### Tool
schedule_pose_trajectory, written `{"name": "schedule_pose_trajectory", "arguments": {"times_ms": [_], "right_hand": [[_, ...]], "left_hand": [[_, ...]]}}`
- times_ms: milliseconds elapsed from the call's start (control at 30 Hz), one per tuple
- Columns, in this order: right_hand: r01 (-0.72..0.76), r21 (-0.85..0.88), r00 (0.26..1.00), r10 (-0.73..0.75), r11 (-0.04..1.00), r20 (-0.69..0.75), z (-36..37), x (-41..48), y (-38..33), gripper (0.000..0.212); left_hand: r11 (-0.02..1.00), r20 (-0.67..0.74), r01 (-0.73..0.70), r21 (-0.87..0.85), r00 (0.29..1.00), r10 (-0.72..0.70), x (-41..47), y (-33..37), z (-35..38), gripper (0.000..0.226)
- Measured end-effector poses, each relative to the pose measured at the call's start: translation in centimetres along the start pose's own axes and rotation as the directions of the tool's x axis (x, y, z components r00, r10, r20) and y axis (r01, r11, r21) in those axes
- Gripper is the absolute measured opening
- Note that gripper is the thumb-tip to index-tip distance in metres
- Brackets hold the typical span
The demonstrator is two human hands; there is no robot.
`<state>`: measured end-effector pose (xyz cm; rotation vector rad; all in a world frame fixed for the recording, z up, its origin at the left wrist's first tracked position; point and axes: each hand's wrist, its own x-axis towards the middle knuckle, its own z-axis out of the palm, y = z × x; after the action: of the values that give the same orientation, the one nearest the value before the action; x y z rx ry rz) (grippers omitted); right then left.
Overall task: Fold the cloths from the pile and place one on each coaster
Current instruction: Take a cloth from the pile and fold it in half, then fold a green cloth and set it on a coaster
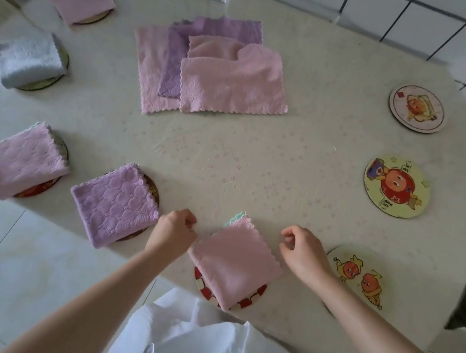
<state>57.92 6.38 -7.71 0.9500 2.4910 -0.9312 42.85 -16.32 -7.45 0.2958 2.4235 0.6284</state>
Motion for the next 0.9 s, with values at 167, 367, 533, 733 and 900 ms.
{"name": "schedule_pose_trajectory", "arguments": {"times_ms": [167, 367, 533, 733, 900], "right_hand": [[0.058, -0.092, 0.996, -0.065, 0.994, -0.066, -2.9, 5.6, -2.9, 0.021], [0.168, -0.233, 0.979, -0.190, 0.958, -0.075, -6.2, 13.0, -7.1, 0.024], [0.187, -0.385, 0.967, -0.239, 0.904, -0.093, -7.7, 18.6, -9.5, 0.032], [0.211, -0.519, 0.959, -0.278, 0.828, -0.053, -8.9, 23.5, -10.2, 0.050], [0.220, -0.654, 0.943, -0.328, 0.724, -0.047, -9.1, 25.8, -11.0, 0.045]], "left_hand": [[0.982, -0.029, -0.126, 0.139, 0.991, 0.131, 5.2, 2.2, -3.0, 0.028], [0.906, -0.046, -0.249, 0.342, 0.959, 0.280, 11.9, 5.0, -6.2, 0.032], [0.821, -0.087, -0.360, 0.444, 0.894, 0.439, 17.2, 6.2, -7.6, 0.041], [0.751, -0.138, -0.404, 0.522, 0.829, 0.542, 22.1, 6.6, -9.2, 0.051], [0.696, -0.147, -0.437, 0.570, 0.779, 0.610, 24.4, 6.2, -9.7, 0.038]]}}
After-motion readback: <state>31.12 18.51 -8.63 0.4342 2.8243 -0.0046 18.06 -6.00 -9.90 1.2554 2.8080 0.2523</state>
